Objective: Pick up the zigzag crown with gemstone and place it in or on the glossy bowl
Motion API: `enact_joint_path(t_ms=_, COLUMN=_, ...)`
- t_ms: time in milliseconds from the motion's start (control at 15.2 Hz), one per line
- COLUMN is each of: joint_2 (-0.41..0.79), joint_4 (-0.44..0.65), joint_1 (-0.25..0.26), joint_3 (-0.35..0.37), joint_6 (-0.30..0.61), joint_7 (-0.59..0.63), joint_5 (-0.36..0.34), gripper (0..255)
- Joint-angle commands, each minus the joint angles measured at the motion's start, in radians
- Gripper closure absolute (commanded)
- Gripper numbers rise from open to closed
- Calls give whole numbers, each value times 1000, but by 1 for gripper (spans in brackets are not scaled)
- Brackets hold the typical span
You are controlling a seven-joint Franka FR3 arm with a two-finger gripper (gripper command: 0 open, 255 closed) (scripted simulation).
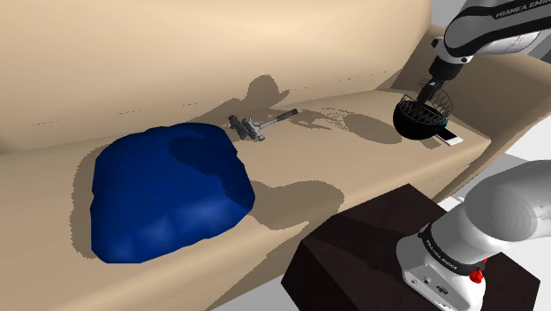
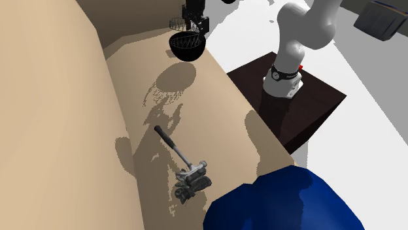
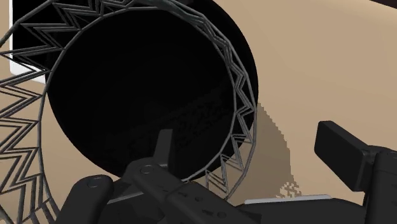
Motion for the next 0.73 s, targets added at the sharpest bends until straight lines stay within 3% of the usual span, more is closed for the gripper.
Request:
enact_joint_path(t_ms=0, joint_2=-28, joint_4=31, joint_1=2, joint_3=15, joint_6=-60, joint_7=2, joint_5=5, gripper=0)
enact_joint_path(t_ms=132, joint_2=-56, joint_4=69, joint_1=4, joint_3=31, joint_6=-126, joint_7=2, joint_5=11, gripper=0)
enact_joint_path(t_ms=660, joint_2=-55, joint_4=69, joint_1=4, joint_3=31, joint_6=-126, joint_7=2, joint_5=11, gripper=0)
